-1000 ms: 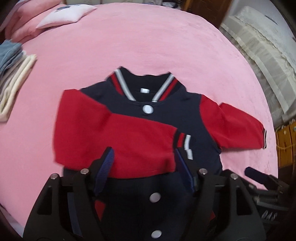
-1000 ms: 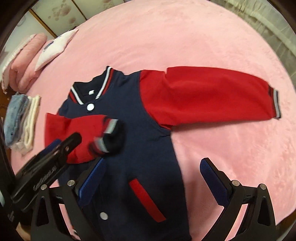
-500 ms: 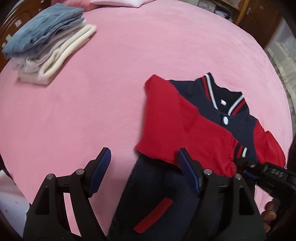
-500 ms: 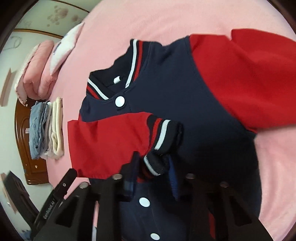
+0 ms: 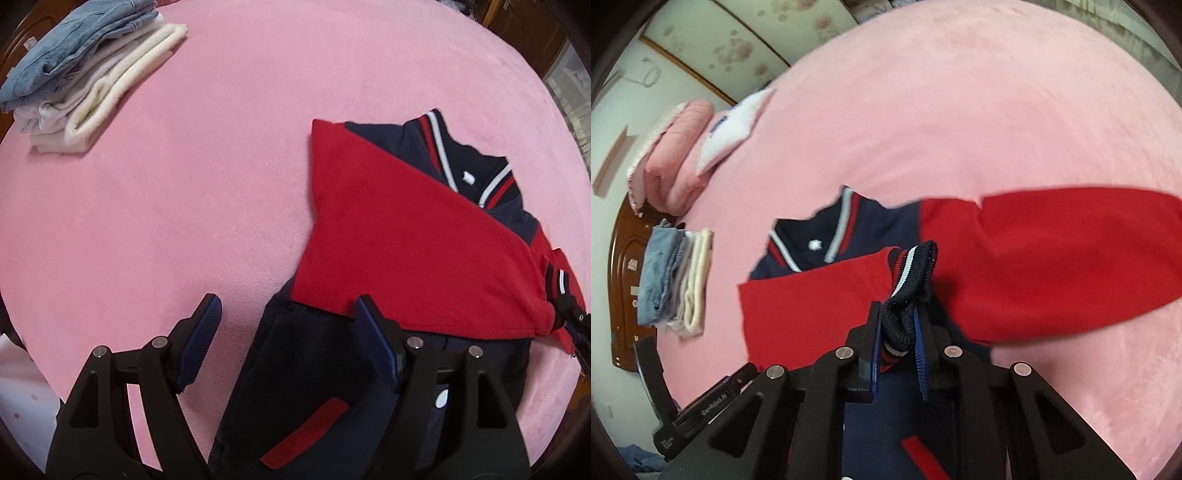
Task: Fold large clothes
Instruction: 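Lift the red sleeve with the left tool and fold it across the jacket body, then lower the sleeve onto the jacket and open the left tool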
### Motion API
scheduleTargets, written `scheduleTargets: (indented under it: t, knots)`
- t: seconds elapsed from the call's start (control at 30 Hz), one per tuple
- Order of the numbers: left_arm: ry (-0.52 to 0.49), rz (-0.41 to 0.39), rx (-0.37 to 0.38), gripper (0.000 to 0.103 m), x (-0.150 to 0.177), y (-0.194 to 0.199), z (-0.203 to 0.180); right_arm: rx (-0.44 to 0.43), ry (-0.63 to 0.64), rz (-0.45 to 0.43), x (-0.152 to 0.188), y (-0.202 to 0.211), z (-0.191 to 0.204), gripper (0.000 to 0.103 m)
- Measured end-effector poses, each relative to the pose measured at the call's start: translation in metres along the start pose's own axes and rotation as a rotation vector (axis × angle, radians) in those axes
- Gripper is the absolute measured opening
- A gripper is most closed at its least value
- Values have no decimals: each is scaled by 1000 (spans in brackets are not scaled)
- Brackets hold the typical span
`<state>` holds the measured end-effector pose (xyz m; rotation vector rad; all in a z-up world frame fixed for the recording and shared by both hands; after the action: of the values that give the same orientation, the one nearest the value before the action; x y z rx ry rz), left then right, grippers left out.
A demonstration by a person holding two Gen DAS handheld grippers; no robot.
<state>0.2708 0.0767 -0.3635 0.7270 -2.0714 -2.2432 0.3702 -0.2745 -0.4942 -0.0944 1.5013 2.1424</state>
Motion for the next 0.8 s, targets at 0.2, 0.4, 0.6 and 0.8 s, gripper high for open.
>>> scheduleTargets:
  t: [0.2,0.4,0.6,0.8]
  knots:
    - [3,-7,27,61,-11,0,-6,154,-29,9,-2,-8,-37,39]
    - [-46,-28,97,38,-24,14,-27,159,6,-115,-12,-22,0,44]
    - [-80,24,149,28,-13,-7,-50,-224,-51,106,36,-92,78,18]
    - [-118,58,105,28,-8,-34,-45,-68,13,124,52,-154,72,8]
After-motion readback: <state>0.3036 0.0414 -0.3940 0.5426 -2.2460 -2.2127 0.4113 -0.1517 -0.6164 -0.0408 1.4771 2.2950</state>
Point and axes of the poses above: each gripper's, at about its wrist camera, not at the fingertips, and y roughly against the way its jaws point, z to its left, x to its underside, the point moved 9 cm from there along -y, roughly the way its jaws point, and after that the axes turned 5 degrees about -z, right-handed, at the moved point
